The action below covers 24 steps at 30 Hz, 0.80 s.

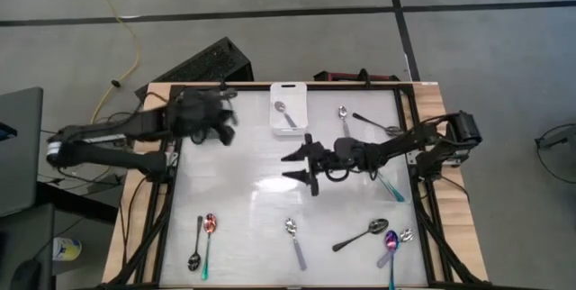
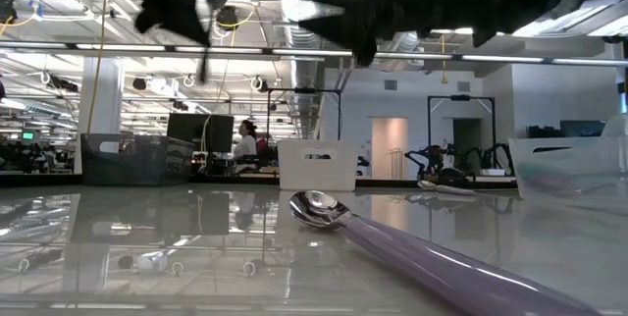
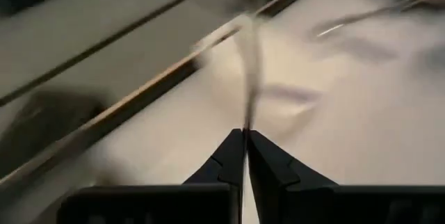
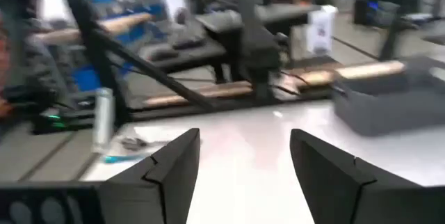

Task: Sort silverware by color (type)
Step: Put the black spoon into the black bin

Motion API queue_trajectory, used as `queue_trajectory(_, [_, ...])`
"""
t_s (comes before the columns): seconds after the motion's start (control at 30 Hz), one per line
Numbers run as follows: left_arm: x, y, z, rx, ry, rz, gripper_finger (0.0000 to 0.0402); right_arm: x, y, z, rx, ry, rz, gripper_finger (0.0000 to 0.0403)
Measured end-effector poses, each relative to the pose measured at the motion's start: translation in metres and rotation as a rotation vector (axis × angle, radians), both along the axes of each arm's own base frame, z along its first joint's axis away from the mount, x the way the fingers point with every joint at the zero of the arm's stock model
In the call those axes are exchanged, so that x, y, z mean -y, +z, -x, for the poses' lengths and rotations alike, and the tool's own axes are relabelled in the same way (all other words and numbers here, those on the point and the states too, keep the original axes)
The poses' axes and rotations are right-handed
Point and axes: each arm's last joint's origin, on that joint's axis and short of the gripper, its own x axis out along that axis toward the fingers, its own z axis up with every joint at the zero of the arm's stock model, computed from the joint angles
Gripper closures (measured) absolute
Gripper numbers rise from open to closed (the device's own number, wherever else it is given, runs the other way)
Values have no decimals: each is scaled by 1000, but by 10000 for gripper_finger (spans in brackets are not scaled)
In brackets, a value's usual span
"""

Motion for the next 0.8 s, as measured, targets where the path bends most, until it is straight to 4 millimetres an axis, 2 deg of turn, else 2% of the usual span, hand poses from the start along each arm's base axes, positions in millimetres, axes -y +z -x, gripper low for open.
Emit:
queue_trajectory(0.1, [-20,0,19,-115,141,85,401,0,-3,-1,-3,-13,-1,155])
queue_trajectory(0.2, [-37,-4,30,-116,188,220,401,-7,-4,-1,-14,11,-5,154])
queue_trajectory(0.3, [-55,-14,39,-150,210,368,401,-12,-7,0,-38,30,-3,154])
queue_trajectory(0.47, [-89,-36,57,-277,357,514,401,-23,-7,1,-41,61,-3,154])
queue_trajectory(0.63, [-119,-59,64,-362,385,676,401,-34,-9,3,-59,95,7,154])
queue_trajectory(0.8, [-143,-67,58,-532,360,790,401,-37,-9,3,-60,101,50,154])
